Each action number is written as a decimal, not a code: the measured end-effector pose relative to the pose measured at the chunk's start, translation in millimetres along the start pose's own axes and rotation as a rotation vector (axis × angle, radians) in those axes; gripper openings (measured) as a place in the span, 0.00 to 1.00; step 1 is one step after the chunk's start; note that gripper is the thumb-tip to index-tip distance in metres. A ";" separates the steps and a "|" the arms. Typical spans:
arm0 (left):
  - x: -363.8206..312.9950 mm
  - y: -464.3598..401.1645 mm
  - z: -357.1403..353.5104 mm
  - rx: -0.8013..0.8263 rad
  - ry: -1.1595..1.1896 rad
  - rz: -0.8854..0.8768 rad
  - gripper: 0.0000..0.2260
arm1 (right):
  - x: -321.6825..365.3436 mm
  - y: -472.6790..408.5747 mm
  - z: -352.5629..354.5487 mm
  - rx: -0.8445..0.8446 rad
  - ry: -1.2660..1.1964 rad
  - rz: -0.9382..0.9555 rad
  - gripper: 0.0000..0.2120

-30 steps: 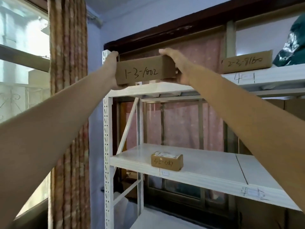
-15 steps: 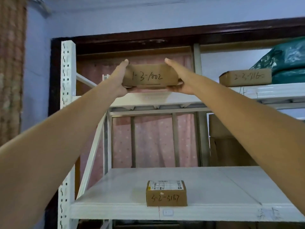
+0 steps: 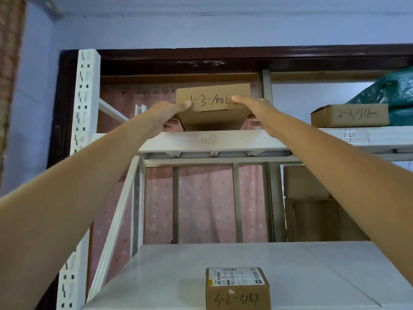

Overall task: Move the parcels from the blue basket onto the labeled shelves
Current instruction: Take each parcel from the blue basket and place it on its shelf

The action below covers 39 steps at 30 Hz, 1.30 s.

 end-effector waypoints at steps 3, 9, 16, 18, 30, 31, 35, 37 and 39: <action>4.1 -7.0 -3.0 -0.004 -0.034 -0.036 0.25 | -6.1 -5.7 -0.9 0.021 0.024 0.006 0.36; 16.4 -13.1 -12.8 -0.004 -0.123 -0.063 0.17 | -12.1 -16.8 -6.6 0.067 0.196 0.024 0.25; 24.9 -15.4 -8.9 -0.006 -0.266 -0.037 0.19 | -14.7 -17.5 -11.3 0.136 0.286 0.031 0.21; 24.2 -14.9 -9.0 0.006 -0.280 -0.031 0.19 | -14.3 -18.0 -12.3 0.131 0.300 0.019 0.22; 27.0 -15.0 -11.8 -0.006 -0.269 -0.033 0.17 | -19.4 -19.6 -13.9 0.106 0.332 0.042 0.19; 27.1 -14.5 -11.8 -0.009 -0.267 -0.039 0.17 | -19.5 -19.2 -13.9 0.106 0.330 0.044 0.18; 25.8 -12.3 -9.6 0.005 -0.242 -0.065 0.13 | -18.9 -17.5 -11.8 0.100 0.337 0.059 0.16; 26.6 -12.7 -9.0 0.008 -0.236 -0.072 0.11 | -19.0 -17.4 -11.2 0.101 0.339 0.064 0.16; 27.3 -12.8 -9.6 0.000 -0.230 -0.079 0.10 | -18.8 -16.8 -10.8 0.107 0.336 0.069 0.15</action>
Point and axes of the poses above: each hand's wrist, its own y-axis away from the middle knuckle, its own z-axis out of the back of the hand, x = y × z, the point moved 4 cm from there along -y, towards the middle knuckle, and after that the axes turned 2 degrees about x, right-handed, at the moved point
